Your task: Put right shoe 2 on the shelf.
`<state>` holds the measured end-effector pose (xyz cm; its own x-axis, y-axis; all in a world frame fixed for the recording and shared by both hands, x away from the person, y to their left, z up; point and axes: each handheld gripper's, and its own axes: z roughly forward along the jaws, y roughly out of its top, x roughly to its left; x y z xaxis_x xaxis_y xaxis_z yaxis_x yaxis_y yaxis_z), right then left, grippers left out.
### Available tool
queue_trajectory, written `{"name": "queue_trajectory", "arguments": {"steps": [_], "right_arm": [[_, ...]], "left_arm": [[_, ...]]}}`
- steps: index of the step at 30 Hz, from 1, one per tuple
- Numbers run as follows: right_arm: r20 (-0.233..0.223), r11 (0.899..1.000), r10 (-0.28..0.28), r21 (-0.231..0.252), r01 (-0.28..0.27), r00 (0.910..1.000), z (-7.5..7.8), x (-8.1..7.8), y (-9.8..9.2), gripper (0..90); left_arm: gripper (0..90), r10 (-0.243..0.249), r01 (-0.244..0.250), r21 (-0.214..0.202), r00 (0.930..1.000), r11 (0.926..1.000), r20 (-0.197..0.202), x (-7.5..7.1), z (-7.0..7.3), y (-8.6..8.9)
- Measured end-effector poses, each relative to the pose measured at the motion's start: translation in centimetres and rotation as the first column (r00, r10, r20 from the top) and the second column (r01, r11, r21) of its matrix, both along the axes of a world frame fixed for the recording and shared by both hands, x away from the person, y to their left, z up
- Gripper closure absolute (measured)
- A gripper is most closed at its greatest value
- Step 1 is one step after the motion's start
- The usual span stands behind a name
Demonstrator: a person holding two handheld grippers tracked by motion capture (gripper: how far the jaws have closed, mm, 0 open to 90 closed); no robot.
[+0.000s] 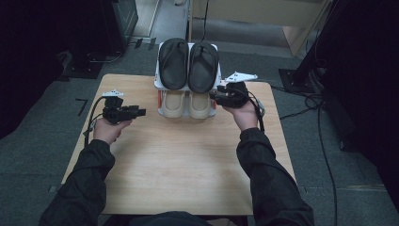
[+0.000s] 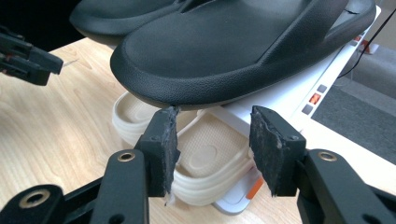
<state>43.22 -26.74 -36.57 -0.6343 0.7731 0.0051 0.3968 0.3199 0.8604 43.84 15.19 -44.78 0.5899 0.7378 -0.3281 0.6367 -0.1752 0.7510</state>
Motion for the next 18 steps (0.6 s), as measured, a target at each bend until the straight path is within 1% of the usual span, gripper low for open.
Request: {"name": "queue_trajectory", "arguments": {"steps": [4,5,10,16,18], "right_arm": [[-0.004,1.0,-0.008,0.004,0.008,1.0,-0.01,0.63,0.37,53.9],[0.001,1.0,-0.01,0.005,0.01,1.0,-0.03,0.73,0.36,54.0],[-0.001,1.0,-0.013,0.019,0.013,0.9999,-0.21,0.98,0.35,54.2],[-0.009,0.999,-0.014,0.031,0.014,0.9999,-0.03,0.7,0.1,54.1],[-0.009,1.0,-0.01,0.027,0.011,0.9999,0.04,0.58,0.07,54.1]], "left_arm": [[49.8,-0.003,0.003,0.0,1.0,1.0,-0.002,0.01,0.0,0.04],[49.8,-0.003,0.003,0.0,1.0,1.0,-0.003,0.01,0.0,0.07],[49.7,-0.004,0.004,0.0,1.0,1.0,-0.008,0.05,-0.07,0.04],[49.1,-0.004,0.004,0.0,0.9999,1.0,-0.013,0.07,-0.09,0.07],[49.1,-0.008,0.008,0.003,0.9999,1.0,-0.013,0.08,-0.09,0.11]]}}
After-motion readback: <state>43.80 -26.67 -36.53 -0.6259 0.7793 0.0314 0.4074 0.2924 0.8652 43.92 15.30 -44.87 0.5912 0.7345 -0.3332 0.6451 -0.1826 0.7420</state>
